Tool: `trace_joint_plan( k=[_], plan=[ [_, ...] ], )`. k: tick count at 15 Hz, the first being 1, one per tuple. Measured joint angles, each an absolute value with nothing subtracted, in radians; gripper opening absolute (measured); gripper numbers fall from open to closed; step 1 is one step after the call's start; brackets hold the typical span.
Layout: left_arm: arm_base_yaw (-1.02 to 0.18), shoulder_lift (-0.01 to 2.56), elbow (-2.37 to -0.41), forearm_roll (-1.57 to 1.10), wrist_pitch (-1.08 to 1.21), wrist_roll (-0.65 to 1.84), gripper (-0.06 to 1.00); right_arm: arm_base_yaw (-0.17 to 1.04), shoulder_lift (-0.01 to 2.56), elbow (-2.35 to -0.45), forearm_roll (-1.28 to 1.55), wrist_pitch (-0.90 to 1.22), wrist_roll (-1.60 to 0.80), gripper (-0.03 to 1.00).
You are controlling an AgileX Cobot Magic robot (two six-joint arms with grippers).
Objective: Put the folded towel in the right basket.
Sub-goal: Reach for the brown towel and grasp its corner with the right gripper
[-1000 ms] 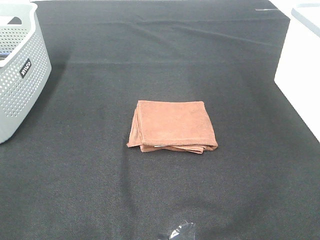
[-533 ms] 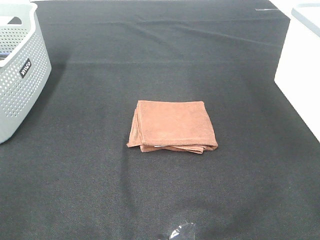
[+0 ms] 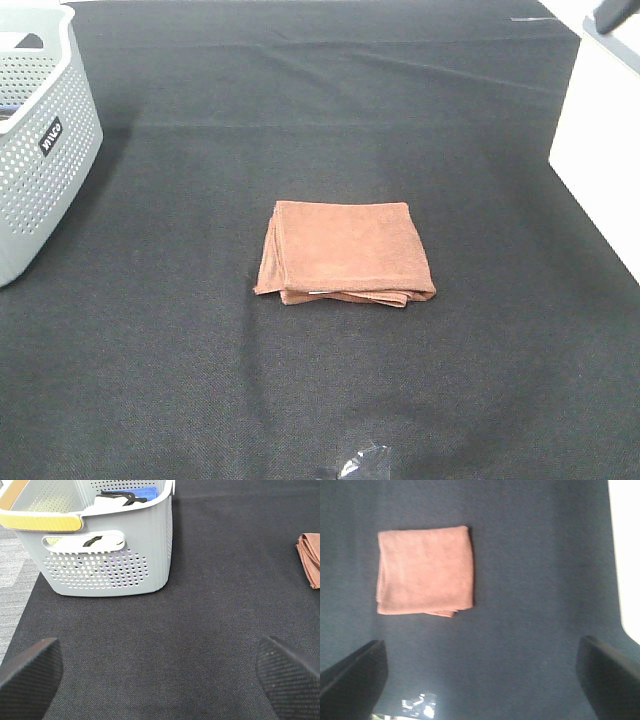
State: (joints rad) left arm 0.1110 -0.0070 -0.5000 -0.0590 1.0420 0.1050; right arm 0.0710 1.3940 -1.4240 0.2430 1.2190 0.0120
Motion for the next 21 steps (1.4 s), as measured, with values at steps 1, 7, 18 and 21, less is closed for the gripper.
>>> trace_joint_plan(
  k=[1,7,18,21],
  plan=[
    [0.111,-0.007,-0.500,-0.059,1.042,0.105,0.98,0.071,1.400,-1.431,0.277,1.214,0.017,0.99],
    [0.111,-0.007,-0.500,-0.059,1.042,0.105,0.98,0.071,1.526,-1.432,0.439,1.160,-0.034,0.99],
    [0.111,-0.007,-0.500,-0.060,1.042,0.105,0.98,0.188,2.008,-1.434,0.476,0.989,-0.061,0.98],
    [0.111,-0.007,-0.500,-0.060,1.042,0.105,0.98,0.188,2.053,-1.434,0.476,0.939,-0.061,0.98]
  ],
)
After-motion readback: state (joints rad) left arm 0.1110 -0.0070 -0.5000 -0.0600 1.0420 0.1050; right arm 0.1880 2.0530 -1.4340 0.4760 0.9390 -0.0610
